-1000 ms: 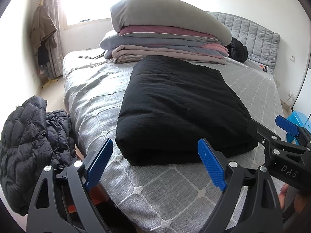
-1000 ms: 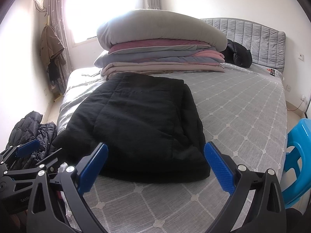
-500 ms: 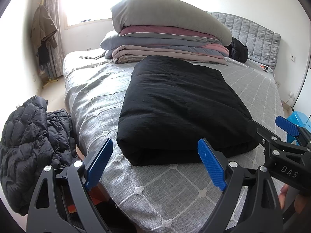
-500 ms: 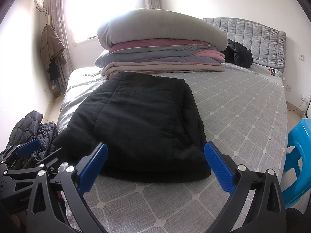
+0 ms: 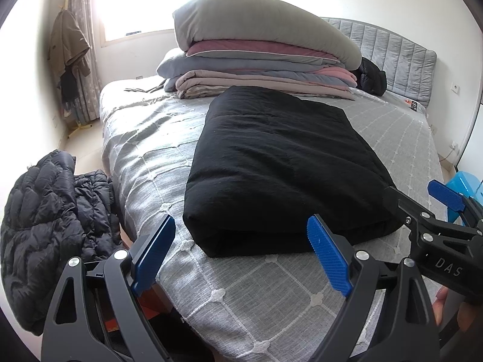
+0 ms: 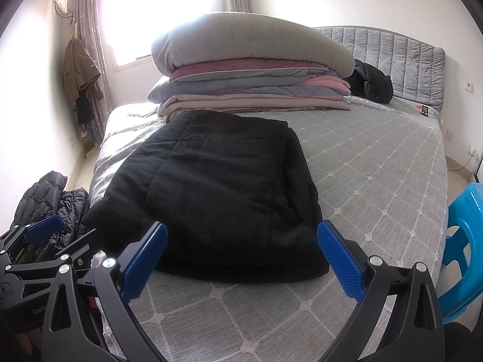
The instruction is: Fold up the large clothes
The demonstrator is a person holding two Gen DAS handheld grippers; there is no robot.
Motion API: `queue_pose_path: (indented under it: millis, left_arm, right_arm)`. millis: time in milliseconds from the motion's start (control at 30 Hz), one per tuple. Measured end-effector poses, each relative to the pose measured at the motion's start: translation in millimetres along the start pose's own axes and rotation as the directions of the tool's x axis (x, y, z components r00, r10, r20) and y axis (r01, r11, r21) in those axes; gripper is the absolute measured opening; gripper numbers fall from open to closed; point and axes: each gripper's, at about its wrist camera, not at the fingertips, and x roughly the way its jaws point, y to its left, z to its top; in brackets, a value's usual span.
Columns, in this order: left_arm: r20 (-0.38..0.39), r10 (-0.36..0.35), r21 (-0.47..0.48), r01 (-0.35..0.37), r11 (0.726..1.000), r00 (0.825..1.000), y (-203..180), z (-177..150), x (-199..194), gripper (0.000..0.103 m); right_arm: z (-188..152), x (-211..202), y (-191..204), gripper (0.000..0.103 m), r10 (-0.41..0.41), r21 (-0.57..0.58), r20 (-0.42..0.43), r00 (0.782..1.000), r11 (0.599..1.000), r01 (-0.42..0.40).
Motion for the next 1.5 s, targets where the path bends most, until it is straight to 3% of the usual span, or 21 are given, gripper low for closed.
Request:
queue_pose_path:
  millis: [833,1033,1200,1267,1367,1500]
  left_arm:
    - [-0.002,0.006,0.0,-0.006,1.0,1.0,0.4,0.6,-1.6,0.087]
    - [-0.033,-0.046,-0.003,0.046,0.999,0.998,-2.3,0.8,2.3,0.087]
    - [-0.011,-0.09,-0.002,0.09,0.996,0.996,-4.5,1.7,1.3,0.092]
    - [0.0,-0.067,0.017,0.067,0.998,0.998,-7.7,0.9,0.3,0.092]
    - [-0.007,0.026,0.064,-0.025,0.998,1.0,-17.2,1.1,2.1,0.093]
    - [-0.03,0.127,0.112,-0.123,0.986,0.991,-29.0,0.4,3.5,0.093]
  right_arm:
    - [-1.2,0.2,1.2,0.096,0.002,0.002,-0.002,1.0,1.0,-0.002]
    - [1.5,-0.2,-7.5,0.096,0.014,0.01,0.0,1.0,1.0,-0.014]
    - [2.9,-1.5,-15.8,0.096,0.026,0.019,0.009,1.0,0.999,-0.026]
    - [2.3,-1.5,-19.0,0.096,0.03,0.027,0.01,1.0,0.999,-0.03]
    - [0.0,-2.1,-23.5,0.096,0.041,0.04,0.012,0.999,0.998,-0.041]
    - [-2.6,-5.7,-28.9,0.096,0.05,0.045,0.023,0.998,0.998,-0.051]
